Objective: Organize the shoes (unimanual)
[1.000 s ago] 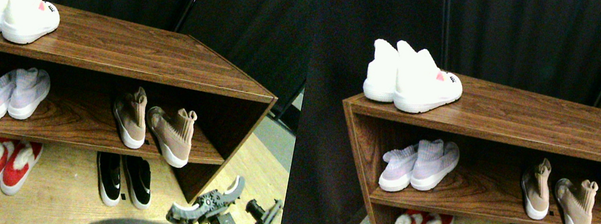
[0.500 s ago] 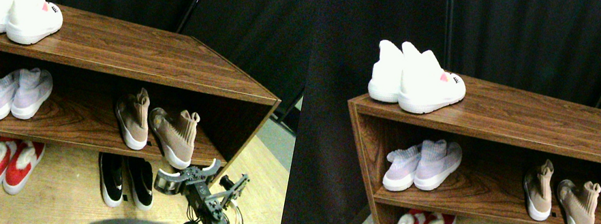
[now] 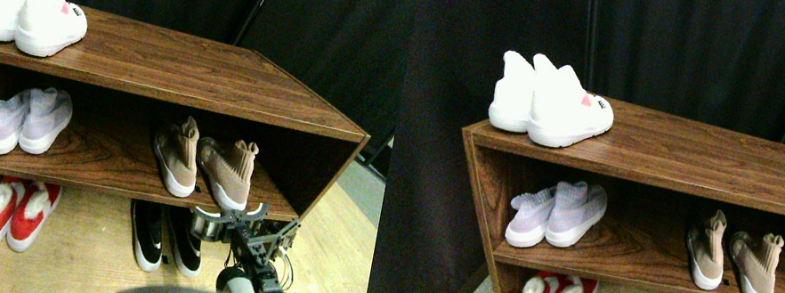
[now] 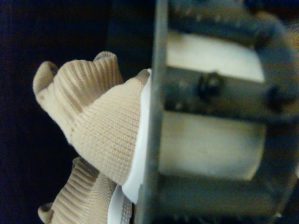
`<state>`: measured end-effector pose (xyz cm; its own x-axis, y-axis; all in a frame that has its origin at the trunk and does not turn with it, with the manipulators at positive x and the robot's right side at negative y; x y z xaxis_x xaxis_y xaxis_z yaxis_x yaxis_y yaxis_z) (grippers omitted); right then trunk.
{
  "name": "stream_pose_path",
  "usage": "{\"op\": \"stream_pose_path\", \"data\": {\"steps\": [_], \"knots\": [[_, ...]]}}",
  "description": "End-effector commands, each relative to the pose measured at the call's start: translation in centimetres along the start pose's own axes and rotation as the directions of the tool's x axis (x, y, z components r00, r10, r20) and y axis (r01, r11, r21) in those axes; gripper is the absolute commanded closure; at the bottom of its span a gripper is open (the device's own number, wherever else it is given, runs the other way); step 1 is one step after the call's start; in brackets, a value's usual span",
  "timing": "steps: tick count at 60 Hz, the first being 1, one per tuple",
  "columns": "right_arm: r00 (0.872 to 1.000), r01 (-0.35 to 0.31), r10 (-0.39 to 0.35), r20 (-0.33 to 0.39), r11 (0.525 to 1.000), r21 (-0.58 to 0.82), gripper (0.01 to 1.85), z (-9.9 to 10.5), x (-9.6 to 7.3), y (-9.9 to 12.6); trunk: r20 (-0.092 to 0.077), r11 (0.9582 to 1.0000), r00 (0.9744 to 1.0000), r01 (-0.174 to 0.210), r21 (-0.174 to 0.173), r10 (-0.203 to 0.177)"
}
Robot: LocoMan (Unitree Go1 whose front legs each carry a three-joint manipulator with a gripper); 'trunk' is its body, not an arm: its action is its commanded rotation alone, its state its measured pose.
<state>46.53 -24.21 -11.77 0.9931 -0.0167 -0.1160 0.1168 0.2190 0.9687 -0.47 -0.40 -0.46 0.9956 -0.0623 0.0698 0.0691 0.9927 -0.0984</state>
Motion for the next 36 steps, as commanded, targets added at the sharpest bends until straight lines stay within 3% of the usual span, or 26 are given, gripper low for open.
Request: {"op": "stream_pose_path", "data": {"steps": [1,21,36], "knots": [[1.000,-0.014,0.014,0.008,1.000,-0.004,0.48,0.1,0.4,0.3,-0.018,0.9996,0.9997,-0.018,-0.022,0.017],[1.000,-0.010,0.010,0.014,1.000,0.015,0.48,0.1,0.6,0.3,-0.018,0.9995,0.9996,-0.020,-0.022,0.020],[0.999,-0.029,0.029,-0.015,0.999,0.019,0.42,0.1,-0.8,0.7,-0.017,0.9996,0.9997,-0.018,-0.021,0.018]]}}
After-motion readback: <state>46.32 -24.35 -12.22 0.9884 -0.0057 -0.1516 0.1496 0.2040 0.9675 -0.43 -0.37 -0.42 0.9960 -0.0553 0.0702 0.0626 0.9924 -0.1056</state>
